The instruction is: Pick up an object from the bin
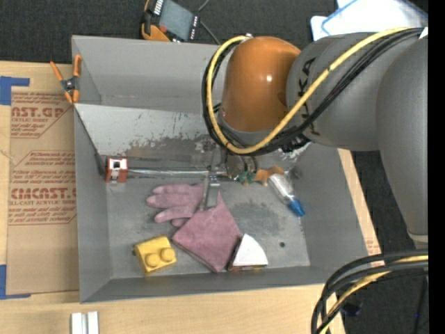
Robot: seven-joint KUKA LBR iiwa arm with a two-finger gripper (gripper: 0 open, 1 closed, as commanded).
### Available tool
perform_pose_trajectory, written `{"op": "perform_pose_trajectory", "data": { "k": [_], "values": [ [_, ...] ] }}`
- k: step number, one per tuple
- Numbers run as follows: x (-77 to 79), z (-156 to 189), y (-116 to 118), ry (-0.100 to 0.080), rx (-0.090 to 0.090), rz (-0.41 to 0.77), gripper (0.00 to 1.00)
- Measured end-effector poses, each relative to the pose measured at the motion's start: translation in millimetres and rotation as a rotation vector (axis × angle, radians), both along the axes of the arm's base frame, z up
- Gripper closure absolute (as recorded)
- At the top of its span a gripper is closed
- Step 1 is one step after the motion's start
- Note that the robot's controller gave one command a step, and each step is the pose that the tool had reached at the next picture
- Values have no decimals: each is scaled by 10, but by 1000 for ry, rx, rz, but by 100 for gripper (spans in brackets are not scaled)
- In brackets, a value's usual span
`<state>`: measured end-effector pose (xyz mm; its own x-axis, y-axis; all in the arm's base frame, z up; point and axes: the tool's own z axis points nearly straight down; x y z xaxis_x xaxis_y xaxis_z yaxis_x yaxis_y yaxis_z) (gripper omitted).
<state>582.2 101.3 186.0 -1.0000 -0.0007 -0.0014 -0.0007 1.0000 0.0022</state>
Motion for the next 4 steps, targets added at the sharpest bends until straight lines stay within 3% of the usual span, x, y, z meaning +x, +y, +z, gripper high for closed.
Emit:
{"op": "perform_pose_trajectory", "data": {
  "k": [1, 2, 3, 4],
  "values": [
    [0, 0, 0, 0, 0, 0, 0],
    [-20, -193, -14, -12, 1, 34, 0],
    [-406, -165, -46, -15, 0, 264, 0],
    [-172, -1197, -35, -8, 2, 104, 0]
  ]
}}
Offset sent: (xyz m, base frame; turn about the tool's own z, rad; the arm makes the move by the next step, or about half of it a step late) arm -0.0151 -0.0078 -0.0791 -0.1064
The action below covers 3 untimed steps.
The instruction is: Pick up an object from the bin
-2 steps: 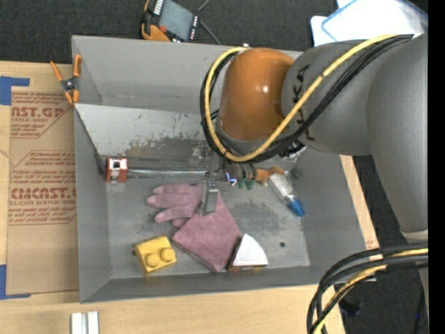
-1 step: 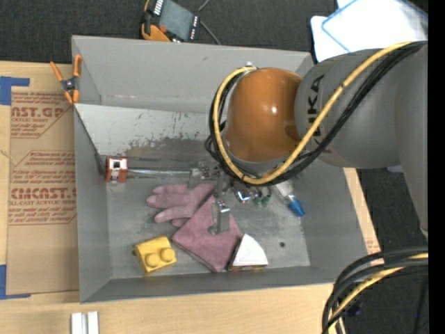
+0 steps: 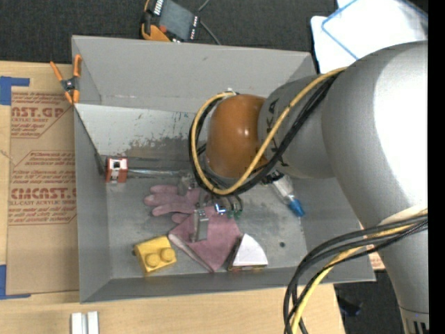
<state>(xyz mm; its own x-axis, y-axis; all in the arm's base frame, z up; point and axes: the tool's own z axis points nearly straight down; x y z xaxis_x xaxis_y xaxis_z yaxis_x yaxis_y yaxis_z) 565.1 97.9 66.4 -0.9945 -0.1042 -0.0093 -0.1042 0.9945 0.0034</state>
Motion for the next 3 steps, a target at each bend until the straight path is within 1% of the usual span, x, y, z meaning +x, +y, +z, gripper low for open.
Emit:
{"op": "perform_pose_trajectory", "data": {
  "k": [1, 3],
  "values": [
    [-533, 148, -313, -21, -2, 320, 100],
    [-544, 161, -320, -22, -2, 327, 100]
  ]
}}
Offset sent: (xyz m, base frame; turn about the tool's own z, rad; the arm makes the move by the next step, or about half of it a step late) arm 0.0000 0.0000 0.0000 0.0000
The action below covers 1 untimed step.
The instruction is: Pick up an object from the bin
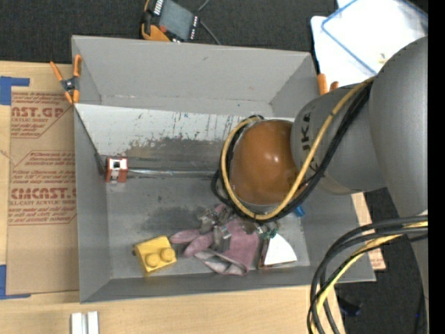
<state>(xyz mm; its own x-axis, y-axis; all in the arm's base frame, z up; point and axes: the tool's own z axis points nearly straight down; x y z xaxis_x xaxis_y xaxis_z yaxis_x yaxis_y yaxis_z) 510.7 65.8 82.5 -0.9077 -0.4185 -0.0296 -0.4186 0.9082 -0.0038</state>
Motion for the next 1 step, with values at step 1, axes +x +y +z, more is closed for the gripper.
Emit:
{"op": "perform_pose_trajectory", "data": {
  "k": [1],
  "values": [
    [-94, 953, -43, 6, -1, 2, 100]
  ]
}}
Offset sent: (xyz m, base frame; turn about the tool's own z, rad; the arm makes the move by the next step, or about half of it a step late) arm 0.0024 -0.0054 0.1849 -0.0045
